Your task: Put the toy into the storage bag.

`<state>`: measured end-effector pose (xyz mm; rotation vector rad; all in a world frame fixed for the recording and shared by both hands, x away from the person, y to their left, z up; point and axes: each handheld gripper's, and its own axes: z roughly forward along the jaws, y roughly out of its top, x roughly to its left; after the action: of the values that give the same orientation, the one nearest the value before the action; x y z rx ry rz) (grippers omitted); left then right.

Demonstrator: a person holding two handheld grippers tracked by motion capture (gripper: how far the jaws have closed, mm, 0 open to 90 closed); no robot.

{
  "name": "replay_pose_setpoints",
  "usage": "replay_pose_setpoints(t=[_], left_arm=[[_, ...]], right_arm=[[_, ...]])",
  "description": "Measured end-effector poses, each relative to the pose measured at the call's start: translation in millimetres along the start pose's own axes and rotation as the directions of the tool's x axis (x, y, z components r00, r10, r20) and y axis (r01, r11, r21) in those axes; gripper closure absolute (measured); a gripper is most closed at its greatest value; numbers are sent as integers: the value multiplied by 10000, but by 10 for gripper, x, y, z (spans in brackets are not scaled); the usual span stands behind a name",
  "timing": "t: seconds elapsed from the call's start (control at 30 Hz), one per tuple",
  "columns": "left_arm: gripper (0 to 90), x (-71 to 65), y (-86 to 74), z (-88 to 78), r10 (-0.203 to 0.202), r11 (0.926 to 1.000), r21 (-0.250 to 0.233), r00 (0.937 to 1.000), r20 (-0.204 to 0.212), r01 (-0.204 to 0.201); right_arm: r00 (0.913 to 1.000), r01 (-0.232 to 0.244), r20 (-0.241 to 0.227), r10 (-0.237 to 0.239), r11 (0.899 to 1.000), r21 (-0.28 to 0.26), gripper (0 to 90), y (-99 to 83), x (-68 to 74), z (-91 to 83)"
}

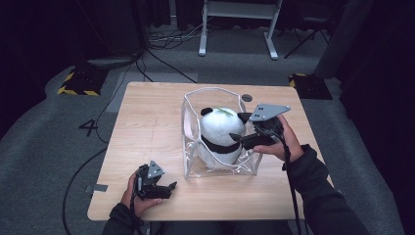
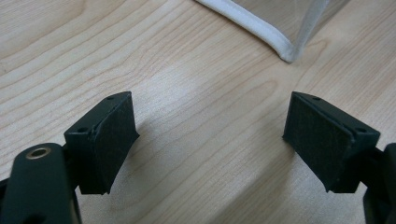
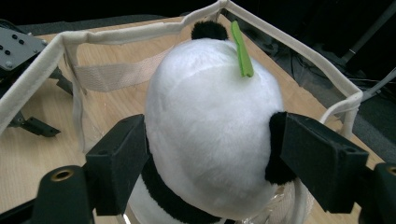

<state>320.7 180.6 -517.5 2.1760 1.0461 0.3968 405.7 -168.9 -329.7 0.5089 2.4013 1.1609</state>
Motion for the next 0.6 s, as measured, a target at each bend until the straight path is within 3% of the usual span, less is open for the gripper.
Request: replay_pose_setpoints(t=[0.6], left_arm=[[171, 0, 0, 0, -3, 10000, -2, 10000, 0, 3]], right_arm=[[9996, 171, 237, -167, 9998, -138, 227, 34, -15, -181]])
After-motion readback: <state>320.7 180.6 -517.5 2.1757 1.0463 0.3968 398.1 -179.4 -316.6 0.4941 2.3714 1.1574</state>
